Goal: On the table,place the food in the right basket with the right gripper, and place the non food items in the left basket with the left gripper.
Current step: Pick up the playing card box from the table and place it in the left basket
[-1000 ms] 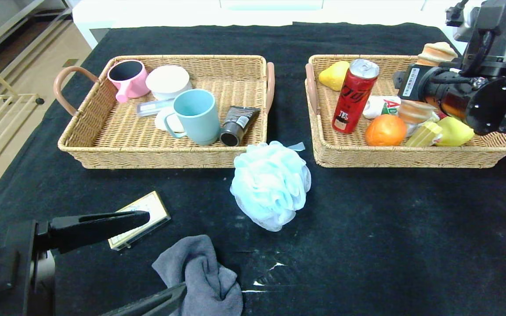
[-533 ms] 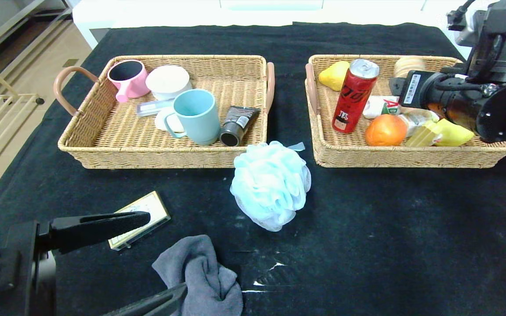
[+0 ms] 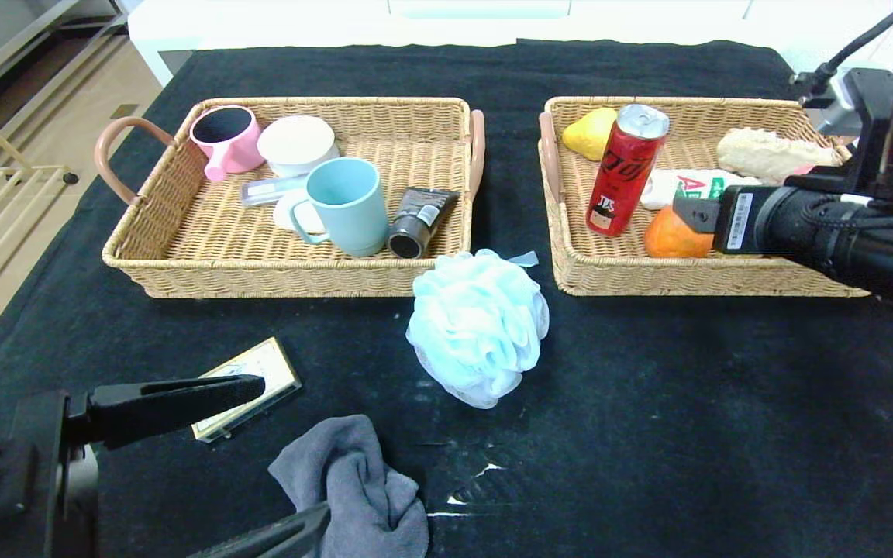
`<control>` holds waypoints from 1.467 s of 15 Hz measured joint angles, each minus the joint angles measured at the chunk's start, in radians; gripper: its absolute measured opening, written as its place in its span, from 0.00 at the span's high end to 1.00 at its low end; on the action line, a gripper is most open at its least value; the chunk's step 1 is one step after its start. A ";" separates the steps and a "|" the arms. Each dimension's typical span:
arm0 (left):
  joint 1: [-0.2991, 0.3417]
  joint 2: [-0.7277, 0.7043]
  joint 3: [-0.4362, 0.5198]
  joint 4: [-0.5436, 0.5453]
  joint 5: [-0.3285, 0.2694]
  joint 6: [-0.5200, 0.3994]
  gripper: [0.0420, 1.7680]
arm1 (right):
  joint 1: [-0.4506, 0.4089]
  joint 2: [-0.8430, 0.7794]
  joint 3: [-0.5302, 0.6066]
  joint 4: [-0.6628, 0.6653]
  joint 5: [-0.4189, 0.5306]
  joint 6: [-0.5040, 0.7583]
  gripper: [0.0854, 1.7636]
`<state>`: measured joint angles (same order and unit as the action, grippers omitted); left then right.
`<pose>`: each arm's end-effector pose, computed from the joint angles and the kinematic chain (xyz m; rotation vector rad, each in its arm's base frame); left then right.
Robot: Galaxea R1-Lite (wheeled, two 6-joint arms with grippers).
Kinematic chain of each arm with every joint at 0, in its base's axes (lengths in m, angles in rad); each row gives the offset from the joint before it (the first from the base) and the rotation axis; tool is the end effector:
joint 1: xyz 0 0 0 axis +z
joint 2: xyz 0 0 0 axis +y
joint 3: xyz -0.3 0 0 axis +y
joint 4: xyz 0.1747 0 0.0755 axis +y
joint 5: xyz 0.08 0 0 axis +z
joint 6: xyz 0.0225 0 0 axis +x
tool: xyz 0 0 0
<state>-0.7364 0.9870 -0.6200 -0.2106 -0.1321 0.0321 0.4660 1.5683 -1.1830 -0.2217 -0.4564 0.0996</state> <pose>0.0913 -0.0867 0.2422 0.0780 0.1402 -0.8692 0.2621 0.1207 0.2880 0.0266 0.1468 0.0023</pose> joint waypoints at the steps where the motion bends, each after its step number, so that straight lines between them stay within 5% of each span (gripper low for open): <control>1: 0.000 0.000 0.000 0.000 0.000 0.001 0.03 | 0.025 -0.028 0.046 0.002 0.038 0.000 0.05; 8: 0.001 0.004 -0.002 0.013 0.009 0.009 0.03 | 0.223 -0.217 0.317 -0.011 0.360 -0.005 0.04; 12: 0.001 0.003 -0.003 0.016 0.011 0.016 0.03 | 0.261 -0.283 0.414 -0.026 0.546 -0.095 0.04; 22: 0.001 0.029 0.007 0.016 0.027 0.018 0.03 | 0.126 -0.170 0.654 -0.598 0.764 -0.184 0.04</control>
<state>-0.7349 1.0164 -0.6128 -0.1947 -0.1053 0.0500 0.5921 1.3983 -0.5287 -0.8198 0.3079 -0.0847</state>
